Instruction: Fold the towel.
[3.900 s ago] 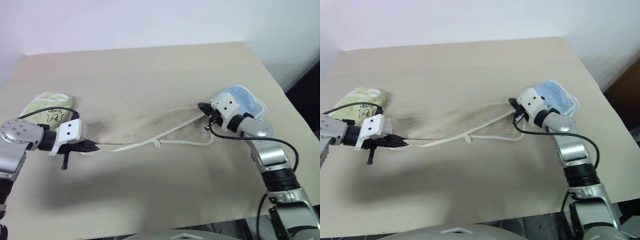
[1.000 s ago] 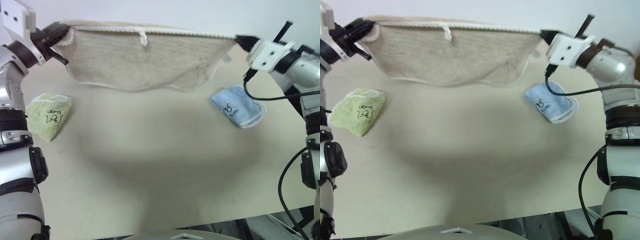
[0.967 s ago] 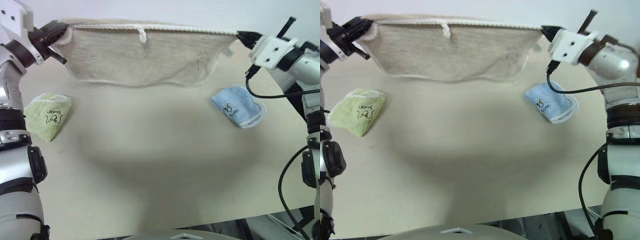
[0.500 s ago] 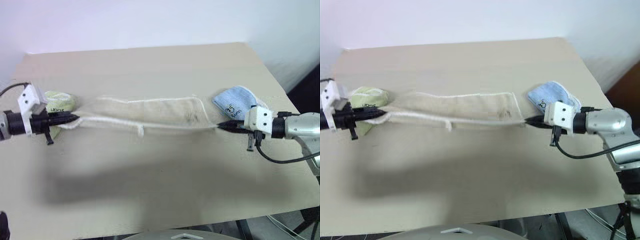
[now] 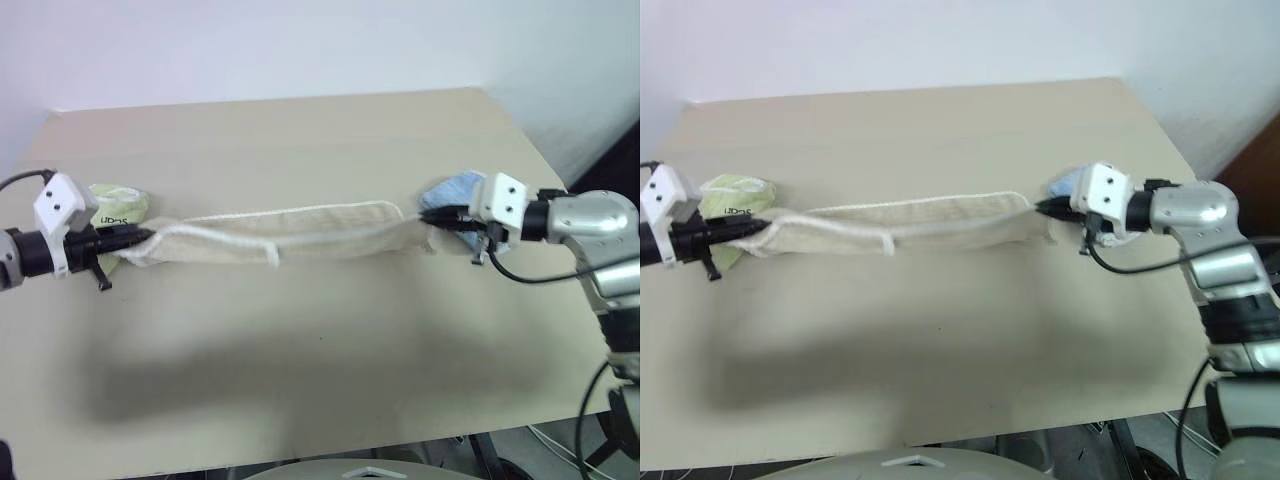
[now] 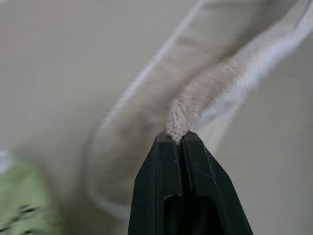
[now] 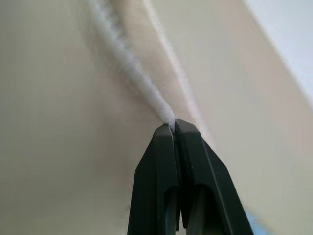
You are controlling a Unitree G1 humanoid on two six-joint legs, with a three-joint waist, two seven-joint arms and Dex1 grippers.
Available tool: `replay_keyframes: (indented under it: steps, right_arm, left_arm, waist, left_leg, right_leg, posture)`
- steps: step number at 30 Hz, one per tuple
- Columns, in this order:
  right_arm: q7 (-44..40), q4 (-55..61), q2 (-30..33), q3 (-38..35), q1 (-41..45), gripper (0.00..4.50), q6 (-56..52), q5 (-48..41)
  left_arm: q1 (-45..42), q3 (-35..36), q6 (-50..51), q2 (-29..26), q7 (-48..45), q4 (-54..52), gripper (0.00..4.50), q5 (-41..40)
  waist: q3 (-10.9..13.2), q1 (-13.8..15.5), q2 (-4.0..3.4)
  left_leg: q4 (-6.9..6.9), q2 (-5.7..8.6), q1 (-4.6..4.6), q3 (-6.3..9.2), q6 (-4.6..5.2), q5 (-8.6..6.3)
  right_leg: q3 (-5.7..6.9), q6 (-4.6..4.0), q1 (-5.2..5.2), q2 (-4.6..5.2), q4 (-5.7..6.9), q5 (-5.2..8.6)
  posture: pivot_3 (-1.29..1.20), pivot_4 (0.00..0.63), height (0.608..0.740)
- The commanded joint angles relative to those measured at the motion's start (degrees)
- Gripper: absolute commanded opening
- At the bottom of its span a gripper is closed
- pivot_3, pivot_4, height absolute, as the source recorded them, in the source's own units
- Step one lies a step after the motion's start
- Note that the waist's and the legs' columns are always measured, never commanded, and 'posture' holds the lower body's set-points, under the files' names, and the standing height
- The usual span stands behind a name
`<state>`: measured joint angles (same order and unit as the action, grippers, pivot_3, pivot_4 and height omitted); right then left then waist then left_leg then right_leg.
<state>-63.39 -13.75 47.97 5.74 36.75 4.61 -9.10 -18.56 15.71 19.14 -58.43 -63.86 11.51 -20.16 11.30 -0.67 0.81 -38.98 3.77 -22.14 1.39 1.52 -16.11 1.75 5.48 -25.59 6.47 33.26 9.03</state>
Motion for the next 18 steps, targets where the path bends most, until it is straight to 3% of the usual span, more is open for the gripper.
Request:
replay_keyframes:
  steps: [1, 9, 15, 18]
  right_arm:
    - [4.4, -10.7, -3.0, 1.7, 6.9, 0.02, 6.5, 6.7]
    - [13.0, -31.4, -8.7, 6.0, 16.7, 0.02, 19.5, 17.2]
    - [18.1, -38.6, -10.2, 6.6, 19.5, 0.02, 25.2, 20.9]
    - [19.8, -40.2, -10.7, 6.5, 20.0, 0.96, 27.1, 21.8]
  left_arm:
    - [-4.9, -3.9, -4.4, 1.4, 3.6, 5.7, 0.0, 5.3]
    - [-10.7, -11.3, -12.4, 4.7, 5.8, 15.4, 0.0, 12.9]
    - [-11.9, -12.3, -13.5, 5.5, 5.7, 19.1, 0.0, 14.1]
    - [-11.7, -12.0, -13.6, 5.6, 5.6, 19.8, 1.01, 14.2]
  waist:
    - [0.0, -0.1, 0.0]
    - [0.0, -0.2, 0.01]
    - [0.0, -0.3, 0.01]
    - [0.0, -0.4, 0.02]
  left_leg:
    - [0.0, 0.04, 0.0, 0.0, 0.0, 0.0]
    - [0.07, 0.28, -0.38, -0.01, 0.01, 0.0]
    - [0.06, 0.29, -0.38, -0.02, 0.0, 0.02]
    - [0.03, 0.29, -0.35, -0.02, -0.02, 0.04]
  right_leg:
    - [-0.02, 0.01, -0.02, 0.03, 0.03, -0.01]
    - [-0.09, 0.02, -0.58, 0.21, 0.27, -0.02]
    - [-0.12, 0.02, -0.65, 0.22, 0.45, -0.02]
    - [-0.15, 0.02, -0.68, 0.22, 0.65, -0.02]
  posture:
    - [0.0, 0.15, 0.731]
    - [0.0, 0.15, 0.731]
    - [0.0, 0.15, 0.731]
    - [0.0, 0.15, 0.731]
